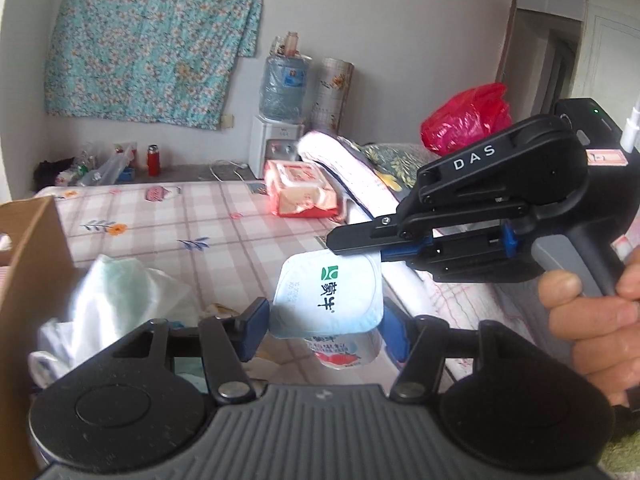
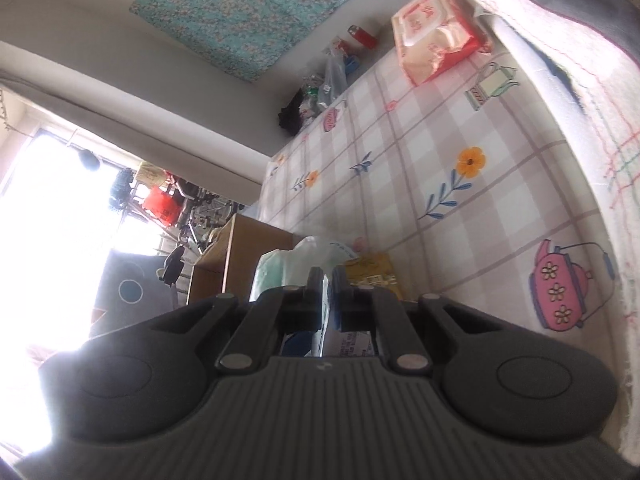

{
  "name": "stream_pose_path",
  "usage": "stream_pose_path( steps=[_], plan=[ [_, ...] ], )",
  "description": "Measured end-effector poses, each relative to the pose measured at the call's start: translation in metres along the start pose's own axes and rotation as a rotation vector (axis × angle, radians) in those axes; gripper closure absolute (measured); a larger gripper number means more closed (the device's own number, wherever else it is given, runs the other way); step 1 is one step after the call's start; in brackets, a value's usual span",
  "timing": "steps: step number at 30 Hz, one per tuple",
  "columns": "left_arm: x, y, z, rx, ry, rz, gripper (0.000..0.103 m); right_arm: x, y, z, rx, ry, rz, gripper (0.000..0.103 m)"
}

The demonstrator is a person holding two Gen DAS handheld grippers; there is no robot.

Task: Organize soft objects
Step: 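Carry the yogurt cup with the right tool toward the box, then lower the yogurt cup into the box and open the right tool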

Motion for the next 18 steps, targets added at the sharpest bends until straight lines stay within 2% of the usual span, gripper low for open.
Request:
stream_pose_path(
  steps=[7, 13, 15, 18],
  plan=[
    [-0.007, -0.075, 0.070, 0.197, -0.067, -0.039, 0.043, -0.034, 0.064, 0.090, 0.122, -0.122, 0.136, 0.097],
    [-0.030, -0.130, 0.131, 0.381, -0.157, -0.015, 0.043, -0.085, 0.148, 0.160, 0.198, -0.206, 0.331, 0.097],
    [-0.038, -0.141, 0.148, 0.417, -0.190, 0.000, 0.043, -0.106, 0.178, 0.180, 0.200, -0.236, 0.401, 0.097],
    [-0.053, -0.152, 0.173, 0.433, -0.270, 0.031, 0.043, -0.132, 0.213, 0.199, 0.187, -0.264, 0.490, 0.096]
  ],
)
Point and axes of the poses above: each gripper's, at about its wrist camera, not at the fingertips, and y roughly the way its jaws point, z to its left, x to its top, the point moved 2 cm from there along y, roughly the way its jaws point, and after that the axes turned 4 degrees about y, right-handed, at the moved point
